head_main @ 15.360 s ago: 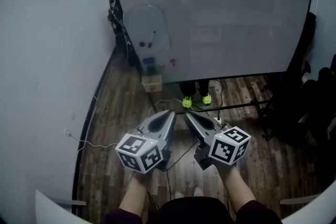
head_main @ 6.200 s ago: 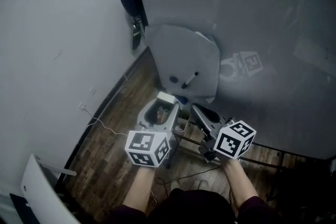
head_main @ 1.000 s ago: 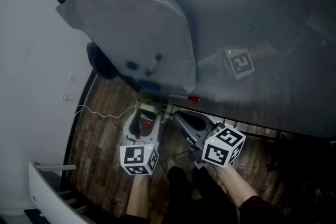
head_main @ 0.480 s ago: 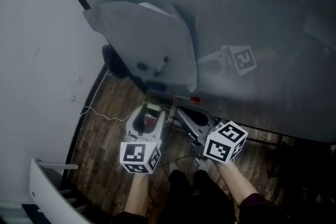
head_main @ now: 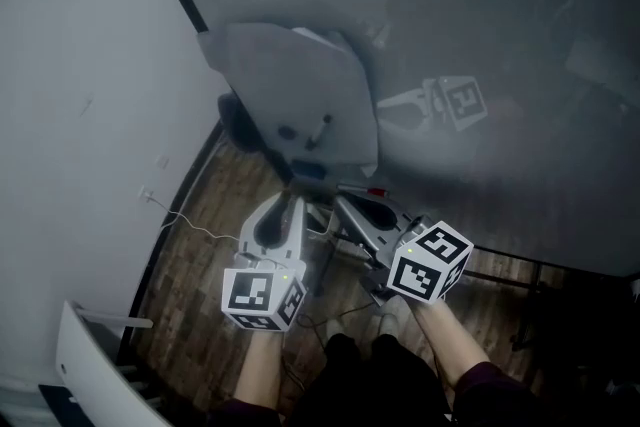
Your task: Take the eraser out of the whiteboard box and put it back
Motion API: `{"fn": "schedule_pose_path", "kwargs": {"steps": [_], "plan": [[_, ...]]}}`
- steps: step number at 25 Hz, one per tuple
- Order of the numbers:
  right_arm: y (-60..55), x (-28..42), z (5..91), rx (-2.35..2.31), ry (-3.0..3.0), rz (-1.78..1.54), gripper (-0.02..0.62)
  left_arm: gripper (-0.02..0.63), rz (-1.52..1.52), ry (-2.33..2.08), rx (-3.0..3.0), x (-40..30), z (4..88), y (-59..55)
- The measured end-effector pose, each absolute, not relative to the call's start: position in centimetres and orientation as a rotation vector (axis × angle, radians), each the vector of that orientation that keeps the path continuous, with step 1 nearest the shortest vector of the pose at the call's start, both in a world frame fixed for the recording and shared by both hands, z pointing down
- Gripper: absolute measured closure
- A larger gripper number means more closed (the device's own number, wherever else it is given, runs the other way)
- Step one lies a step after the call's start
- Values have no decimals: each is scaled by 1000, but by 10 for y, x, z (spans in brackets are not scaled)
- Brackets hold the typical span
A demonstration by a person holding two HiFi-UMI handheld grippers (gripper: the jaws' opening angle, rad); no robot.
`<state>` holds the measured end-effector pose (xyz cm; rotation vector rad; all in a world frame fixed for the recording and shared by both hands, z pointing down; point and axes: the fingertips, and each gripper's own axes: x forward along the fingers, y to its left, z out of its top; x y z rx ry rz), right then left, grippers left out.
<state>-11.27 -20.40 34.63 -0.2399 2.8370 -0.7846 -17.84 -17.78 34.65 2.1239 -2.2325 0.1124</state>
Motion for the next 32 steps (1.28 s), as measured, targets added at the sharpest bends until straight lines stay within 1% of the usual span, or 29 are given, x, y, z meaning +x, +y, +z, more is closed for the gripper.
{"fn": "schedule_pose_path", "kwargs": {"steps": [4,10,19,32], "plan": [[-201,-114,331,-230,2831,-743,592,565,100,-2256,2160,-178,327,-174],[-195,-117,316,-217,2826,-691,592,595,80,-2281,2205,-178,308,-169],[-190,-121,302,-222,2816,-627,592,600,50,-2298,2262,-180,287,-162],[-191,-128,293,-241,2792,-595,592,600,38,-2290,2280,-191,284,-162]]}}
